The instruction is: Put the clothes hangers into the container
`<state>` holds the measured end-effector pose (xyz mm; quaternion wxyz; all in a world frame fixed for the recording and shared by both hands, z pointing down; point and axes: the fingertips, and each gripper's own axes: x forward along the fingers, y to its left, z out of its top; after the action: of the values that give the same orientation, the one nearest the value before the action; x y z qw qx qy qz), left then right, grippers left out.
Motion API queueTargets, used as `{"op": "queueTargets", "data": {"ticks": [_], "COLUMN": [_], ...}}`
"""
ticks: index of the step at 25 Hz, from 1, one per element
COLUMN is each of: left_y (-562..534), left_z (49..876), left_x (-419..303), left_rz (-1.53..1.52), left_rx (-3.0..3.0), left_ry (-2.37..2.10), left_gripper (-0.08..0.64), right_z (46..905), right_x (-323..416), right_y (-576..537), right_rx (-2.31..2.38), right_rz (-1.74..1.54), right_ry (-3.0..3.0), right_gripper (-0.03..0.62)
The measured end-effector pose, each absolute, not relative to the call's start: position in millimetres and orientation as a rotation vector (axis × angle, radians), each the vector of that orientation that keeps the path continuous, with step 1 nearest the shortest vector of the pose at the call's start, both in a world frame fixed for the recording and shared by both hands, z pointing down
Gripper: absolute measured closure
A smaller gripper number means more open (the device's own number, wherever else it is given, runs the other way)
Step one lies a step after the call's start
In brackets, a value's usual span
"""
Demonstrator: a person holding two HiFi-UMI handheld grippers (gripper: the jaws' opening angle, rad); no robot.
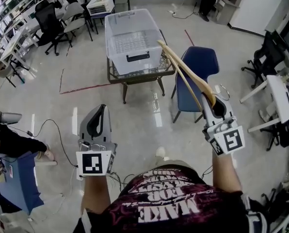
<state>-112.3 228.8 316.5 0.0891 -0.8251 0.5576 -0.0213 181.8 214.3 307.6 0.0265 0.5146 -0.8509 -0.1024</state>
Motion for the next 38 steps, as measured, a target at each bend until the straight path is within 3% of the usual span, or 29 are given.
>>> {"op": "queueTargets", "data": {"ticks": [18,38], "left_y": [136,126], "left_z": [315,320], "left_x": [-72,-82], "left_rz": [-0.126,-0.126], "left_rx": [-2.390,-2.351], "left_ry": [1.780,1.840], "left_gripper": [0.554,0.554], "right_z": [307,322], "right_x": [217,241], "right_y": [85,76], "right_rx": [1.429,1.482], "right_rz": [-0.279,-0.222], "right_ry": [-2.777,-2.798], "right_gripper": [0.531,0.532]}}
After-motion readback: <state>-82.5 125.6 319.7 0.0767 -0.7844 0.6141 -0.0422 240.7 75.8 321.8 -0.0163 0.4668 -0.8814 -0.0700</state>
